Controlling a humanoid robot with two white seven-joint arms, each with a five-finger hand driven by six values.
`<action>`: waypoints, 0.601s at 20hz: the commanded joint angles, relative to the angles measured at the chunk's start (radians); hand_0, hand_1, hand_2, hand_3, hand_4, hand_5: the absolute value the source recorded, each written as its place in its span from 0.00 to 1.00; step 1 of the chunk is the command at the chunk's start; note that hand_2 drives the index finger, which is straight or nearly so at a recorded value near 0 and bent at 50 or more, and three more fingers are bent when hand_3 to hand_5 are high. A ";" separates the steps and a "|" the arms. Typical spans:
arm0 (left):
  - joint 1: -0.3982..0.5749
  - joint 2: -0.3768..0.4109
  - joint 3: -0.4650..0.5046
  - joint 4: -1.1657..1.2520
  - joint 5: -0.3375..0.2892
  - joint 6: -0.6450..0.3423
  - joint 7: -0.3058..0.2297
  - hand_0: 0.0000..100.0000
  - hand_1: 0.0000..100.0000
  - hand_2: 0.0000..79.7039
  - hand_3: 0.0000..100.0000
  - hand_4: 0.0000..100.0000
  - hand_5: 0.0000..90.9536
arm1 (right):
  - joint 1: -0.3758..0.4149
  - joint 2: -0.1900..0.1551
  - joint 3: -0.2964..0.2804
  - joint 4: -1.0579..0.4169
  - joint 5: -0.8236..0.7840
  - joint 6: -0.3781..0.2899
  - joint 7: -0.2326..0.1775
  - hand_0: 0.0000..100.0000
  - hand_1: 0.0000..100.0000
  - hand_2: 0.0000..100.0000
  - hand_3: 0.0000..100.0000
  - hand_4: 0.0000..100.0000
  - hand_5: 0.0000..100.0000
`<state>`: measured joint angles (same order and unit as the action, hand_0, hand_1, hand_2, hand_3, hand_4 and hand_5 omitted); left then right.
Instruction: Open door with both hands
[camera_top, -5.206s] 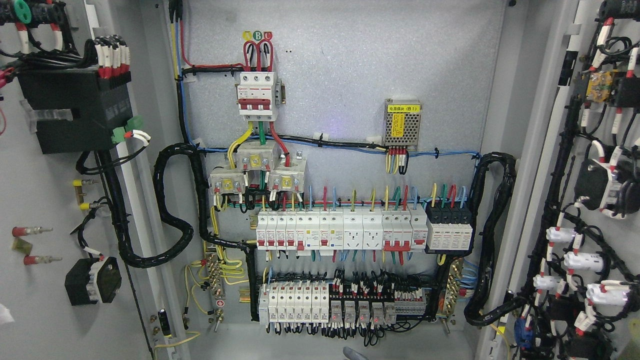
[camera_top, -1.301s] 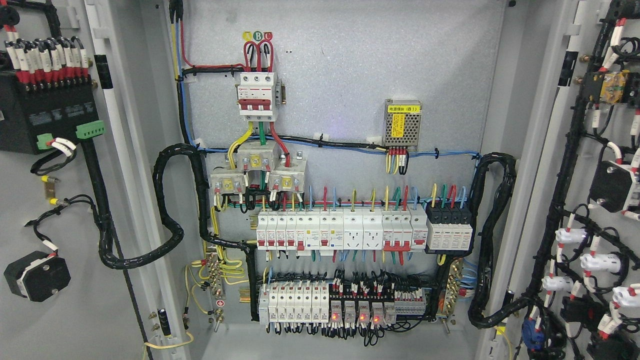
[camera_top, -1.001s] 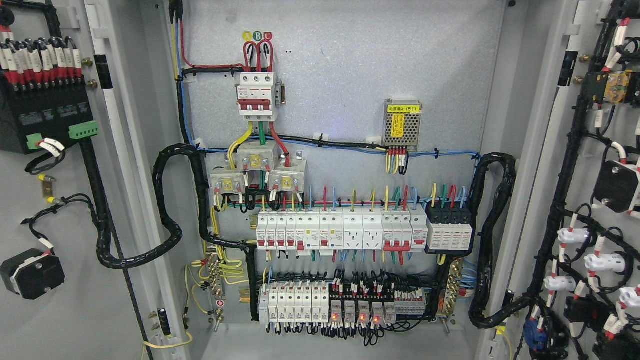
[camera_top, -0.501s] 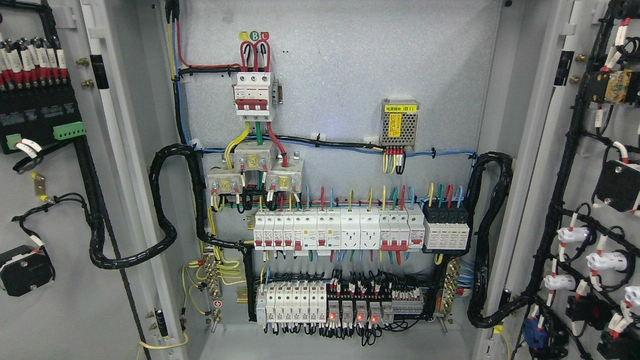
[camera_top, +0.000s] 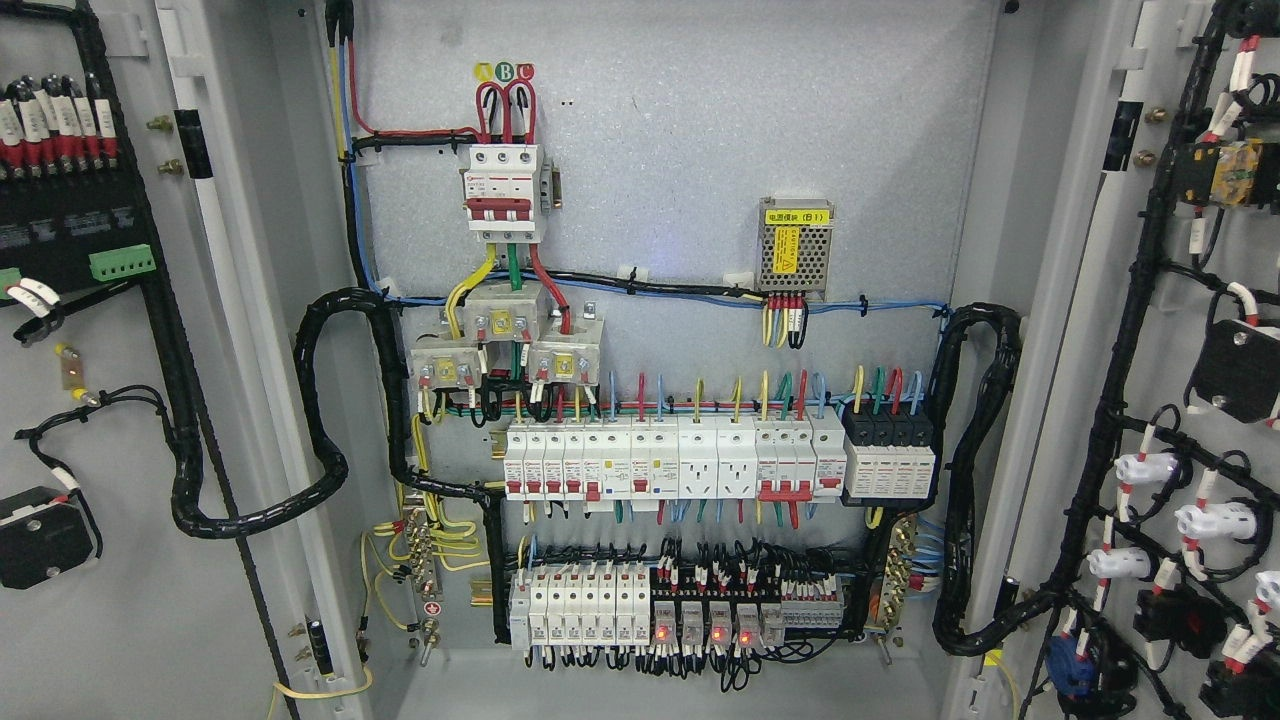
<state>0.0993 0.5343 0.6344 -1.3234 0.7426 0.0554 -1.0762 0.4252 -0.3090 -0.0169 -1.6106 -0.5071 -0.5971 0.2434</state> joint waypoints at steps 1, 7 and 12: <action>-0.010 0.026 -0.018 0.047 0.000 0.001 -0.001 0.29 0.00 0.03 0.03 0.03 0.00 | 0.000 -0.008 -0.031 0.006 -0.001 0.000 -0.001 0.22 0.00 0.00 0.00 0.00 0.00; -0.012 0.021 -0.018 0.030 -0.002 0.001 0.001 0.29 0.00 0.03 0.03 0.03 0.00 | -0.005 -0.005 -0.032 0.015 0.001 0.002 -0.001 0.22 0.00 0.00 0.00 0.00 0.00; -0.003 -0.005 -0.053 -0.092 -0.006 0.006 0.004 0.29 0.00 0.03 0.03 0.03 0.00 | -0.006 -0.001 -0.031 0.020 0.002 0.002 -0.001 0.22 0.00 0.00 0.00 0.00 0.00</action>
<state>0.0912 0.5455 0.6173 -1.3240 0.7401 0.0588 -1.0780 0.4208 -0.3121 -0.0377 -1.6011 -0.5063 -0.5972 0.2474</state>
